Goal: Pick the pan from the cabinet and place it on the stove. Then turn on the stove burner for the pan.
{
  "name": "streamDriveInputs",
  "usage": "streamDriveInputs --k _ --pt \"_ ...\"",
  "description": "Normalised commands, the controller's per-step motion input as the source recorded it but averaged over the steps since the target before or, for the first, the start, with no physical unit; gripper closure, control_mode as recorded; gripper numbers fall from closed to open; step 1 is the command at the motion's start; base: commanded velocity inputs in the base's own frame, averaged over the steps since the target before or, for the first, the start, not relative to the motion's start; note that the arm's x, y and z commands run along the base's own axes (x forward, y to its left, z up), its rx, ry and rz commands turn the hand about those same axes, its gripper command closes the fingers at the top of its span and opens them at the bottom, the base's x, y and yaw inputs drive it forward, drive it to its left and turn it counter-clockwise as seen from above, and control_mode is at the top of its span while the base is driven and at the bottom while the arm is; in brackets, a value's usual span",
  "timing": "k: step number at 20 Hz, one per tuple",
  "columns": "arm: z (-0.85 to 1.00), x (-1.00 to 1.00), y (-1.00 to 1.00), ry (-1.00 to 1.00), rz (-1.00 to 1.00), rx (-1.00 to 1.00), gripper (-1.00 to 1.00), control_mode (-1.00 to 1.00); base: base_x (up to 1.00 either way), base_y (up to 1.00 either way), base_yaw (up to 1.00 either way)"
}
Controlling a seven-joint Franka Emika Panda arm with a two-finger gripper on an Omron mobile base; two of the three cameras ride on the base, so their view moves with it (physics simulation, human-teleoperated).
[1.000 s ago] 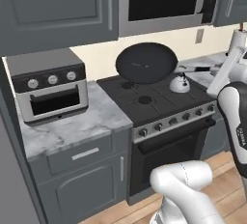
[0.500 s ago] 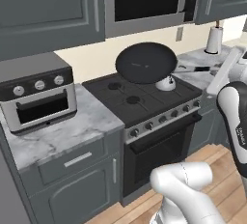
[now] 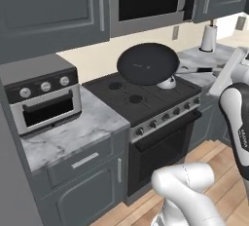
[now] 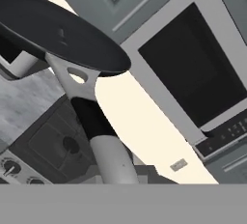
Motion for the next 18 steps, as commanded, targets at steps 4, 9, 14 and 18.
streamDriveInputs --k 4,9,14,18 --pt "0.0 0.0 0.0 0.0 0.0 0.0 1.0 1.0 0.16 0.55 -0.1" --pt "0.0 0.0 0.0 0.0 0.0 0.0 1.0 1.0 0.2 0.5 -0.07" --pt "0.0 0.0 0.0 0.0 0.0 0.0 1.0 1.0 0.39 0.01 -0.02" --pt "0.0 0.0 0.0 0.0 0.0 0.0 1.0 1.0 0.16 0.0 -0.03"
